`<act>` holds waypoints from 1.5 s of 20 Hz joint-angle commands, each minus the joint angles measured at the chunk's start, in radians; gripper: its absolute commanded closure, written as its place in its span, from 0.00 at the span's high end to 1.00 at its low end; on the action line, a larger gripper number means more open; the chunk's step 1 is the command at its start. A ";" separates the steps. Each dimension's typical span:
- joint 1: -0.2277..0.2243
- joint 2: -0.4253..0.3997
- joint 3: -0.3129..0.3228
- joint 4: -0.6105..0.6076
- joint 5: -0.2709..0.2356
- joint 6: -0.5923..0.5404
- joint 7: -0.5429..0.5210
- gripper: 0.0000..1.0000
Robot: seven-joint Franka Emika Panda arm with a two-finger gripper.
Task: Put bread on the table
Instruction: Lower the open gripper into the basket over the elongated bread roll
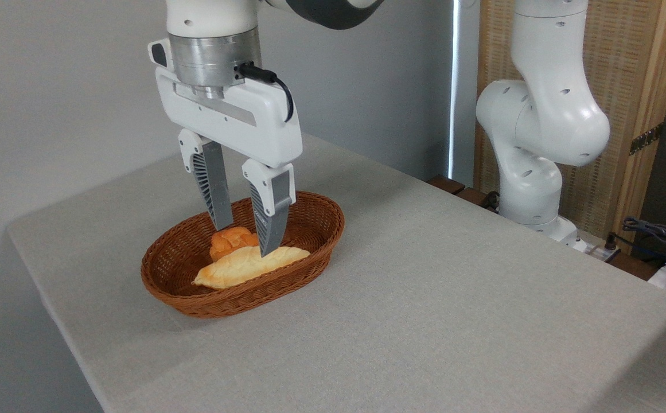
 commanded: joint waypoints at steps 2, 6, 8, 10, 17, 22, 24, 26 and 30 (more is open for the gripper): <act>-0.006 0.001 0.008 0.002 -0.024 -0.047 0.024 1.00; 0.046 -0.001 -0.026 0.003 -0.029 -0.047 0.043 1.00; 0.095 -0.001 -0.075 0.003 -0.029 -0.047 0.044 1.00; 0.137 -0.001 -0.121 0.002 -0.029 -0.047 0.044 1.00; 0.137 -0.001 -0.127 0.002 -0.027 -0.047 0.044 1.00; 0.135 0.002 -0.127 0.000 -0.027 -0.050 0.072 1.00; 0.132 0.004 -0.132 -0.009 -0.027 -0.049 0.072 1.00; 0.109 0.027 -0.143 -0.013 -0.026 -0.032 0.072 1.00; 0.097 0.048 -0.210 -0.059 -0.026 0.047 0.096 1.00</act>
